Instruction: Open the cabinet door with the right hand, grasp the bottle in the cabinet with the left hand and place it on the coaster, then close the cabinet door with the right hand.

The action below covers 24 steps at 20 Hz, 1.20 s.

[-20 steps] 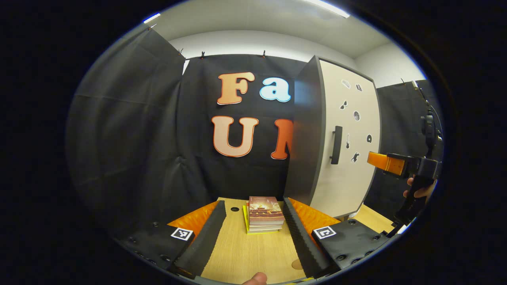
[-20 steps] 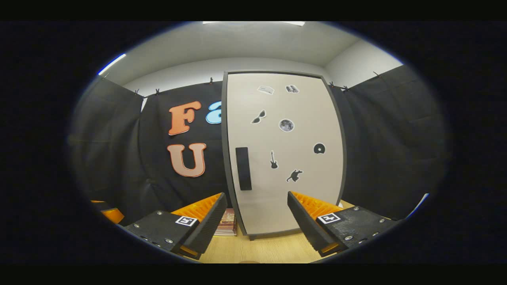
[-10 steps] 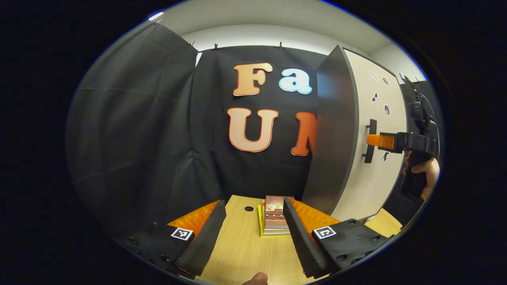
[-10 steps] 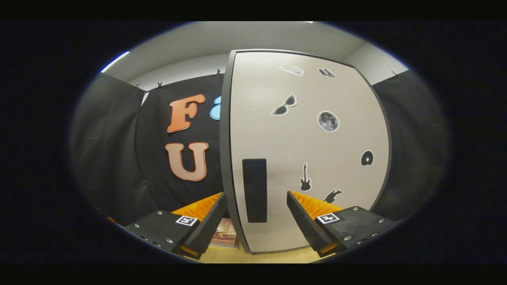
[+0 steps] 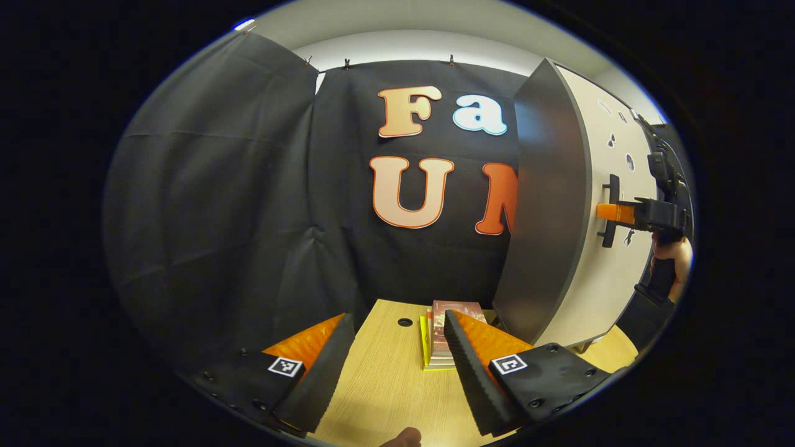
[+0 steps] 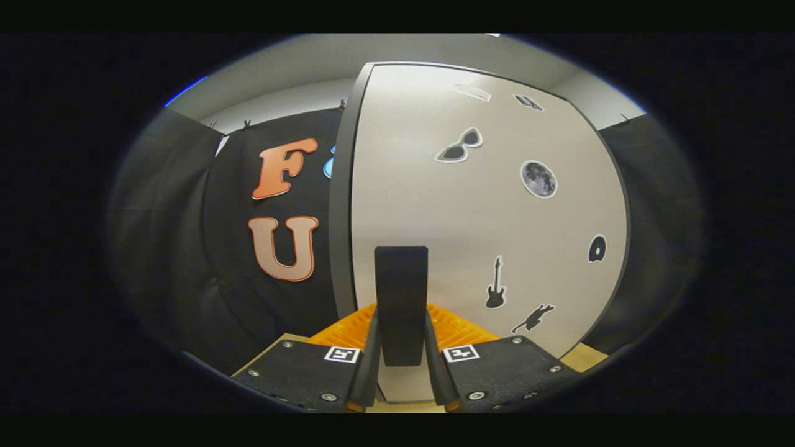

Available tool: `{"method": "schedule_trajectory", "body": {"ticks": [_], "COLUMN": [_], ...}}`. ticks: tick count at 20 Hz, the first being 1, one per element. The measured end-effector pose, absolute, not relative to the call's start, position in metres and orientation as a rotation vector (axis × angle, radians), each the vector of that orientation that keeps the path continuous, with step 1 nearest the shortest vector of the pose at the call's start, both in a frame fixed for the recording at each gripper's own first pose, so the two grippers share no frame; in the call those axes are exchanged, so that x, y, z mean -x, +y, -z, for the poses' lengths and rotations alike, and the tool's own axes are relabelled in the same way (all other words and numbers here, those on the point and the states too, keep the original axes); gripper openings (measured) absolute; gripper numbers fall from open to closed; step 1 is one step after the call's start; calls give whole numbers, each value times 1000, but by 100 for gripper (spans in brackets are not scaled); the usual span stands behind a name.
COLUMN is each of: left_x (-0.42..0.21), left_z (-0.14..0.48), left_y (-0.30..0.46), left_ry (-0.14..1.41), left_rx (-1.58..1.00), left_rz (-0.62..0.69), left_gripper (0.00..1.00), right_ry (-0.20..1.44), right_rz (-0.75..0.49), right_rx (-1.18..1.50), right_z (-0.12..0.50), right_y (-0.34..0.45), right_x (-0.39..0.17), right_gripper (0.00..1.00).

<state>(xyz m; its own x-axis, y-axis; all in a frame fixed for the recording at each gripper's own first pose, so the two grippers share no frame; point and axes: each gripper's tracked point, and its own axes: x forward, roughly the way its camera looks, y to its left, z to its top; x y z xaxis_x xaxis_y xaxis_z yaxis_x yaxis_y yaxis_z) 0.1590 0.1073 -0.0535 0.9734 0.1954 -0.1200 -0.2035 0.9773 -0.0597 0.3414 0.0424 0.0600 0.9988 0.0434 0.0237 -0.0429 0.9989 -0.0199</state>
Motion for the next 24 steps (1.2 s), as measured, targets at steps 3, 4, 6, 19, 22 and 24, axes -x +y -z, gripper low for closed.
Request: {"method": "schedule_trajectory", "body": {"ticks": [3,4,6,19,22,24], "left_x": [-155,-152,-145,-76,-69,-62], "left_z": [56,56,53,49,51,46], "left_y": [111,111,114,109,97,88], "left_ry": [118,119,113,88,97,92], "left_rx": [75,75,73,56,52,47], "left_rz": [-198,-195,-191,-105,-75,-61], "left_gripper": [96,95,95,95,95,95], "right_ry": [-23,-25,-30,-9,-10,-8], "right_rz": [-36,-31,-21,51,80,93], "right_rx": [21,21,14,-30,-28,-29], "right_z": [-60,-59,-59,-64,-66,-67], "right_y": [42,41,40,25,16,10], "right_x": [-340,-339,-336,-291,-273,-265], "right_gripper": [34,35,33,22,25,22]}}
